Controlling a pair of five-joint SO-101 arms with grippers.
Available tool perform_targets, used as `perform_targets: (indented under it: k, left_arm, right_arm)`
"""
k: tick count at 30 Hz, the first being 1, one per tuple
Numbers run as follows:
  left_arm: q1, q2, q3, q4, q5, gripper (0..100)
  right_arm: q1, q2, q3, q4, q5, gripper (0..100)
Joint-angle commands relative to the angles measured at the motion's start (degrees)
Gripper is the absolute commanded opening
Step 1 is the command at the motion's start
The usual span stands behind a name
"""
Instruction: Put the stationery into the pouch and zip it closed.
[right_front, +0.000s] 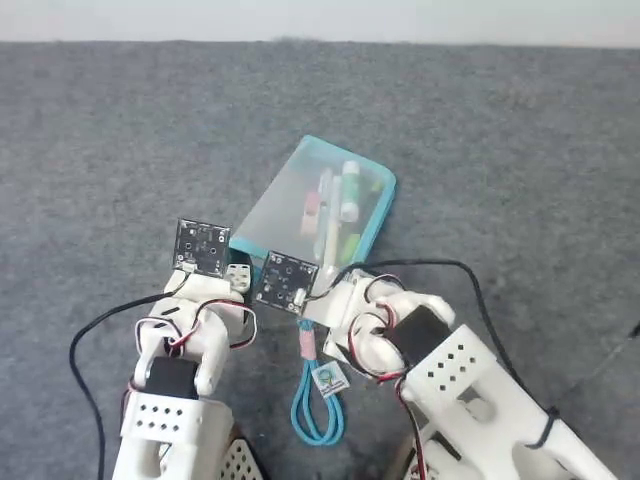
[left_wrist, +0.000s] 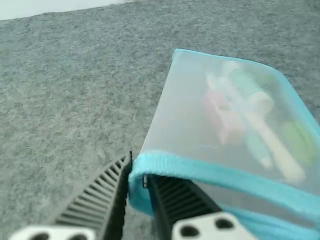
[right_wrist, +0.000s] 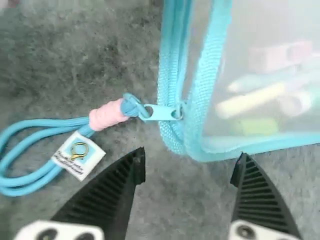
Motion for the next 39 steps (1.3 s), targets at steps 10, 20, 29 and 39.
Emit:
perform_targets:
  k: [10,20,29,39]
  left_arm:
    - [-0.2,1.0,-5.9,1.3,0.7,1]
    - [-0.2,1.0,-5.9,1.4,0.7,1]
    - [-0.2,0.8,-5.9,1.4,0.7,1]
    - [-0.2,0.6,-12.3,9.3,0.5,10]
  right_arm:
    - [1.3,-1.8,8.9,-17.5,4.1,27.4]
    - [1.4,-1.8,22.8,-48.6,4.3,26.9]
    - [7.6,-1.9,22.9,-49.3,4.2,0.0]
    - [14.7,-1.2,17.5,-48.6,-0.2,0.6]
